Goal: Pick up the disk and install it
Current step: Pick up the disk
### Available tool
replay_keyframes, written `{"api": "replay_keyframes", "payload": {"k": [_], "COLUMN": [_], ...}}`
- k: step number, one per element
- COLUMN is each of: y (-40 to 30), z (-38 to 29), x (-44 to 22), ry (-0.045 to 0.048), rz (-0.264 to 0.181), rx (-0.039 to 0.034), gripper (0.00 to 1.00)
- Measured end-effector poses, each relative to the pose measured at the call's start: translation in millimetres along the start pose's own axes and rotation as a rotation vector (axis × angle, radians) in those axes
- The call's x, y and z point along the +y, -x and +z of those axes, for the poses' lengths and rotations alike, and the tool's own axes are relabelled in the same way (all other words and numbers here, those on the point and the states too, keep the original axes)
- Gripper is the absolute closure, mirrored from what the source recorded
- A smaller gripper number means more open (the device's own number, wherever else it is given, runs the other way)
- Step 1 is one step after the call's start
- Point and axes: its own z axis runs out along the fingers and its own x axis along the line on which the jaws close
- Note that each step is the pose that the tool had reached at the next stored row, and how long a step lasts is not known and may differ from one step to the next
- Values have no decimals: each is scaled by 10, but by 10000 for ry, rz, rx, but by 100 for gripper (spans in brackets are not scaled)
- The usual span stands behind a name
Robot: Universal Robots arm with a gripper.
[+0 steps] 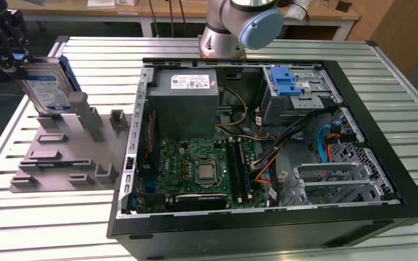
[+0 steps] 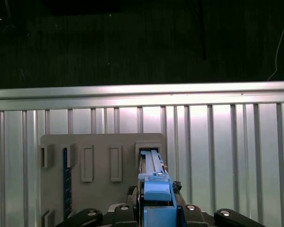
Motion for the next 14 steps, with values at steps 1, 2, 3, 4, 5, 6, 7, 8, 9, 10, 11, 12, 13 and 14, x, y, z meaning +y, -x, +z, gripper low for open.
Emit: {"api": "replay_keyframes", "payload": {"k": [1, 2, 3, 4, 5, 6, 7, 8, 9, 10, 11, 12, 13, 14], "y": [0, 0, 0, 0, 0, 0, 0, 0, 0, 0, 0, 0, 0, 0], "z": [-4, -9, -14, -18, -21, -25, -29, -33, -37, -39, -43, -46, -49, -53], "x": [0, 0, 0, 0, 0, 0, 0, 0, 0, 0, 1, 0, 0, 1], "ry": [0, 0, 0, 0, -1, 0, 1, 0, 0, -2, -1, 0, -1, 0], "rz": [0, 0, 0, 0, 0, 0, 0, 0, 0, 0, 0, 0, 0, 0], "rx": [0, 0, 0, 0, 0, 0, 0, 0, -1, -1, -1, 0, 0, 0], "gripper": [64, 64, 64, 64, 64, 64, 64, 64, 64, 64, 64, 64, 64, 64]}}
